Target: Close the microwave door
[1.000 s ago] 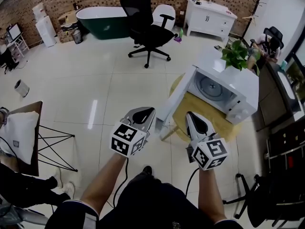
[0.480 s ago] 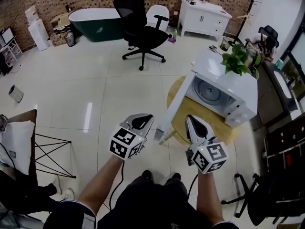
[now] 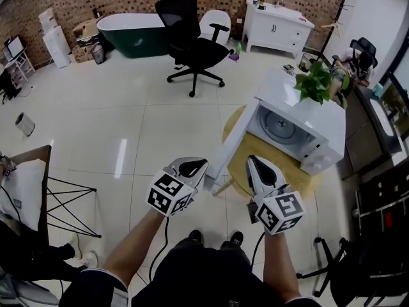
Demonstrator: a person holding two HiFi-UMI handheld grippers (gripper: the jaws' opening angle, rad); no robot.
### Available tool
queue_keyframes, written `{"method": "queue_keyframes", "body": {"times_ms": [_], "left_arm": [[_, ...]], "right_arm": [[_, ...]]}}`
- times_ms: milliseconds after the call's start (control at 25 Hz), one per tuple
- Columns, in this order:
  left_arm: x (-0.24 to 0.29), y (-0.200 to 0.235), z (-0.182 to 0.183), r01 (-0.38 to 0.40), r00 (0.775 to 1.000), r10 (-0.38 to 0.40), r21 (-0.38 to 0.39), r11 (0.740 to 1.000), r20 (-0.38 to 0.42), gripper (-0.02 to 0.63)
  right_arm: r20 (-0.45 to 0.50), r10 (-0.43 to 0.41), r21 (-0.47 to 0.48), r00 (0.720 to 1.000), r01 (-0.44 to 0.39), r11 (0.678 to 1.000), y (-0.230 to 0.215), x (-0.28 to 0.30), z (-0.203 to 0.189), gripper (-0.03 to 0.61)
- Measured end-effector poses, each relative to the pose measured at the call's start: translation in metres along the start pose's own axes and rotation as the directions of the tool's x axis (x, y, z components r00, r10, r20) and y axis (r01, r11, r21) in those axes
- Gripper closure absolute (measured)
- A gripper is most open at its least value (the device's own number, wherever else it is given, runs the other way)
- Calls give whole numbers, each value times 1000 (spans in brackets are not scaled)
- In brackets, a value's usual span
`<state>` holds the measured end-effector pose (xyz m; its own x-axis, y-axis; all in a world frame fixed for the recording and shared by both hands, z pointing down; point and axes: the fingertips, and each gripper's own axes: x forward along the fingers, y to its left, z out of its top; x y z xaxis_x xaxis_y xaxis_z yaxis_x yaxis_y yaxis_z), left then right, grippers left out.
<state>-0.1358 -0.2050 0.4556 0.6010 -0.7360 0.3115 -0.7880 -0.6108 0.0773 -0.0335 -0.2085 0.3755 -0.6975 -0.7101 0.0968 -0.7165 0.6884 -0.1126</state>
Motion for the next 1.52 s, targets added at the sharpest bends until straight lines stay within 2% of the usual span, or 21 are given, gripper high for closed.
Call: {"method": "queue_keyframes", "body": {"times_ms": [400,800,1080,1520], "left_arm": [[16,-35,-1,60,998,-60,12,998,-14,601],[53,-82,8,159,987,-159,27,987,-10,603],[83,-118,15,217,976,-216,46,975,-21,603],[143,-158,30,244,969,-242,75,967,-40,603]], "right_arm": [[23,-28,11,999,28,1000,-11,-17,3,577],[28,-111,21,993,111,994,-43,-52,1,577],[26,-190,26,981,190,981,-71,-87,2,577],[27,-310,37,950,309,950,-126,-142,1,577]]}}
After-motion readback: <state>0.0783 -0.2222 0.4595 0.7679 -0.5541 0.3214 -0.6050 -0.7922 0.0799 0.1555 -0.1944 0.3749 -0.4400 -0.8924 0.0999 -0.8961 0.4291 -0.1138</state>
